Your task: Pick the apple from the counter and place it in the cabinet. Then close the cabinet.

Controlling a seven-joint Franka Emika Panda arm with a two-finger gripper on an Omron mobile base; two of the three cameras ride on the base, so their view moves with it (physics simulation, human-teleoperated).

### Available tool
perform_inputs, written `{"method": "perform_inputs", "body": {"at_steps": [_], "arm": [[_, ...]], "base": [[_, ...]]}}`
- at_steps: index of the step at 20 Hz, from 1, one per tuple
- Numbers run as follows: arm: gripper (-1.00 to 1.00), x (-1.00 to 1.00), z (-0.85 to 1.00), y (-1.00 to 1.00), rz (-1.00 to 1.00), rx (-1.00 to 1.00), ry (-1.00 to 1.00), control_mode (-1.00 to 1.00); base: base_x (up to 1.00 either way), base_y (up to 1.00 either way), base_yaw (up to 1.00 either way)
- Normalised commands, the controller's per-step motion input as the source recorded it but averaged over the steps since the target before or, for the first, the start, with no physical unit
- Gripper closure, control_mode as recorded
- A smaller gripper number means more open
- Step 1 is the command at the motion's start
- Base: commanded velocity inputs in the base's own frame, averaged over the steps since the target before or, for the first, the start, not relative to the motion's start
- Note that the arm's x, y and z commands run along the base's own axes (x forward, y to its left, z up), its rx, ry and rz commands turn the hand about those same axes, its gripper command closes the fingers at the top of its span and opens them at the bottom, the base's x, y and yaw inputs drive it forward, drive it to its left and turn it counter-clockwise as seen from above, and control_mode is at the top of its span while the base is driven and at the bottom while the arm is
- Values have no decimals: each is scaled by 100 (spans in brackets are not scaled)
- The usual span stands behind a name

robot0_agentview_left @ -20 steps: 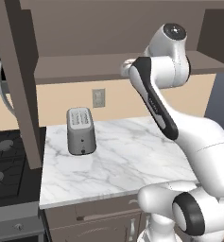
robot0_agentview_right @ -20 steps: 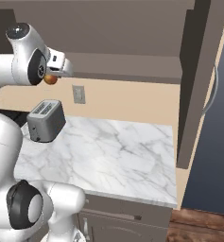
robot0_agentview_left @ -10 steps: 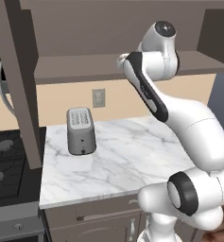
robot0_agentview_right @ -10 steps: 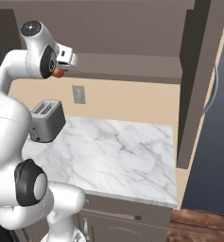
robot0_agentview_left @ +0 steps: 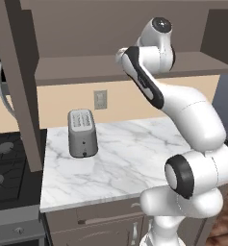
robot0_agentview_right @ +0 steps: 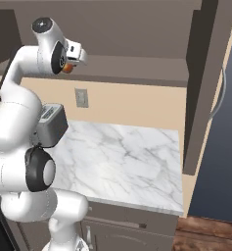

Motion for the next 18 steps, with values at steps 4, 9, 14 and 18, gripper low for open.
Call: {"method": "perform_inputs", "body": {"at_steps": [4,9,14,18], "arm": [[100,66,-2,-1,0,-4,-5,-100],[100,66,-19,0,0,-3,0,-100],[100,49,-1,0,0,-3,-4,-100],[100,36,0,0,0,-1,-4,-100]], "base": [[0,0,0],[0,0,0],[0,0,0],[0,0,0]]}}
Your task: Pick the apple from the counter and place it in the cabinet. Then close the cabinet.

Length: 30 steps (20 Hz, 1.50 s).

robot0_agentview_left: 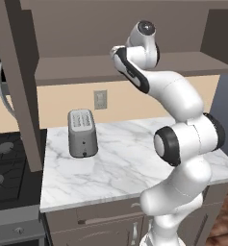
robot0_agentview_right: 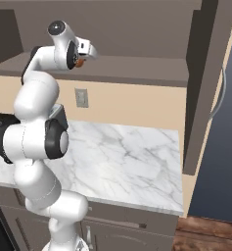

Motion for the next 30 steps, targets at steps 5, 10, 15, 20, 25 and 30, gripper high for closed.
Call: {"method": "perform_inputs", "body": {"at_steps": [5,10,15,20,25,30], "arm": [[-100,23,-31,0,0,0,-1,-100],[-100,9,-2,0,0,0,-7,-100],[-100,0,0,0,0,0,-7,-100],[-100,-53,1,14,0,0,-15,-100],[-100,-100,0,51,0,0,-13,-100],[-100,-100,0,54,0,0,-4,-100]], "base": [[0,0,0],[0,0,0],[0,0,0],[0,0,0],[0,0,0],[0,0,0]]}}
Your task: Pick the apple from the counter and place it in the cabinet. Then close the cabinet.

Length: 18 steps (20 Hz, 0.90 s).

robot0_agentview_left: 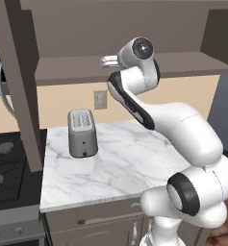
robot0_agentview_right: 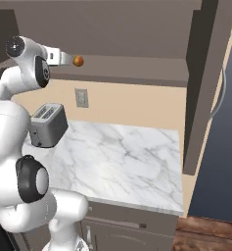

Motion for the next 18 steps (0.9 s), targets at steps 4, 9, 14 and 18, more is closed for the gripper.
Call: {"method": "perform_inputs", "body": {"at_steps": [4,9,14,18], "arm": [[-100,-100,1,41,0,0,-3,-100],[-100,-100,-9,26,3,0,0,-100],[-100,-86,-89,0,19,-8,6,-100],[-100,-98,-92,6,40,-14,0,-100]], "base": [[0,0,0],[0,0,0],[0,0,0],[0,0,0]]}}
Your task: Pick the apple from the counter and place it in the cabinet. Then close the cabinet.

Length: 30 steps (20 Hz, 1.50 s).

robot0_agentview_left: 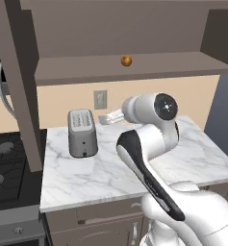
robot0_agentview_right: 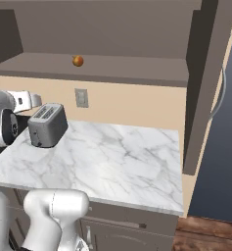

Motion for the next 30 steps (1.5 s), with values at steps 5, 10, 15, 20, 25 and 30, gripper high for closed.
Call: {"method": "perform_inputs", "body": {"at_steps": [5,10,15,20,25,30], "arm": [[-100,-82,-31,46,41,-25,0,-100],[-100,-21,-9,94,29,-50,-10,-100],[-100,2,-30,90,11,-54,-3,-100],[-100,0,-24,49,9,-46,-4,-100],[-100,-3,-32,22,12,-42,-14,-100],[-100,-17,-32,-2,20,-30,-15,-100]], "base": [[0,0,0],[0,0,0],[0,0,0],[0,0,0],[0,0,0],[0,0,0]]}}
